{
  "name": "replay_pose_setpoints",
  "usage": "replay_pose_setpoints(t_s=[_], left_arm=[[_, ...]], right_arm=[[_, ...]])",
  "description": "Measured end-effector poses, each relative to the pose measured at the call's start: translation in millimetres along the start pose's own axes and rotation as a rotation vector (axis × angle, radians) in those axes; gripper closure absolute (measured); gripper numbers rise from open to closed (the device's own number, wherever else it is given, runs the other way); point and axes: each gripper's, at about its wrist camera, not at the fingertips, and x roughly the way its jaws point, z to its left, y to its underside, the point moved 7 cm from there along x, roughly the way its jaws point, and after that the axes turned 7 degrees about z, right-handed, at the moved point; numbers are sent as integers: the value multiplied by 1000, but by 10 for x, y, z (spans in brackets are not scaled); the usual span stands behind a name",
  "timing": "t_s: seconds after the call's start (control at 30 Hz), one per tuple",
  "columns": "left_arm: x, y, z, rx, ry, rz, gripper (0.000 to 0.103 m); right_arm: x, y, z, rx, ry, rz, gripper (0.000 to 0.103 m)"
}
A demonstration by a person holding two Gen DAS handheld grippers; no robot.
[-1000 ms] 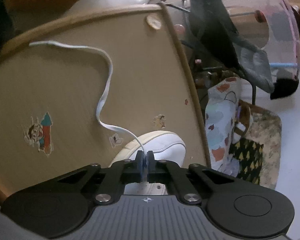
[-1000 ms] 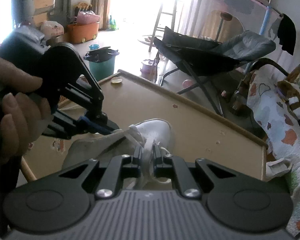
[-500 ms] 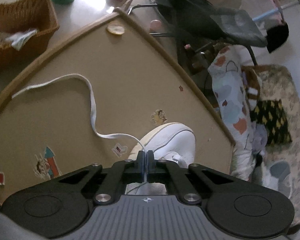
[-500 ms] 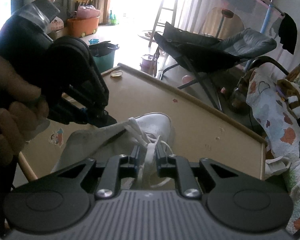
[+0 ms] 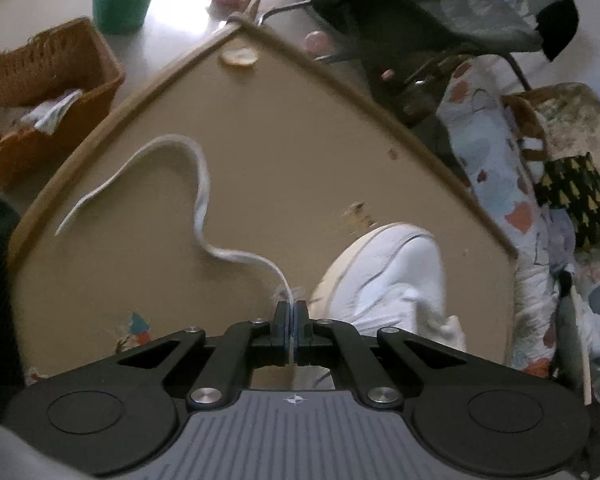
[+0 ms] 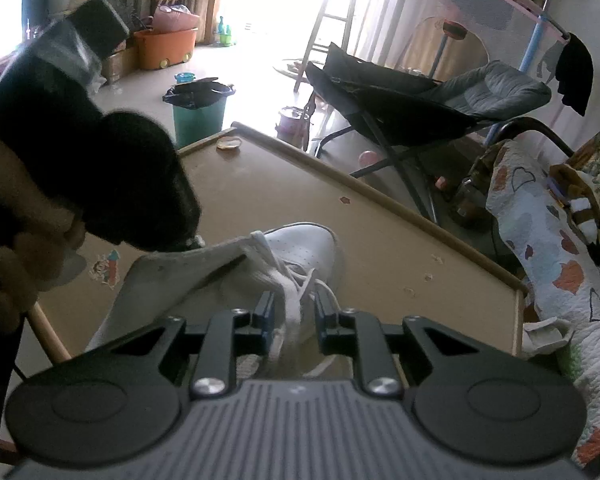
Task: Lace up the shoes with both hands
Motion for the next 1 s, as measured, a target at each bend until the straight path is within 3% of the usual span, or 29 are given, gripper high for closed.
replay_pose_setpoints(t_s=[0.33,0.77,1.0], left_arm=[[7,41,66,65,-30,-13,101],[-85,82,4,178,-129,-56,100],[-131,153,44,152,-85,-46,100]], right_arm=[[-9,0,5,1,2,2,83],[-18,17,19,-3,7,6,82],[-65,20,-24,20,-16,10,83]])
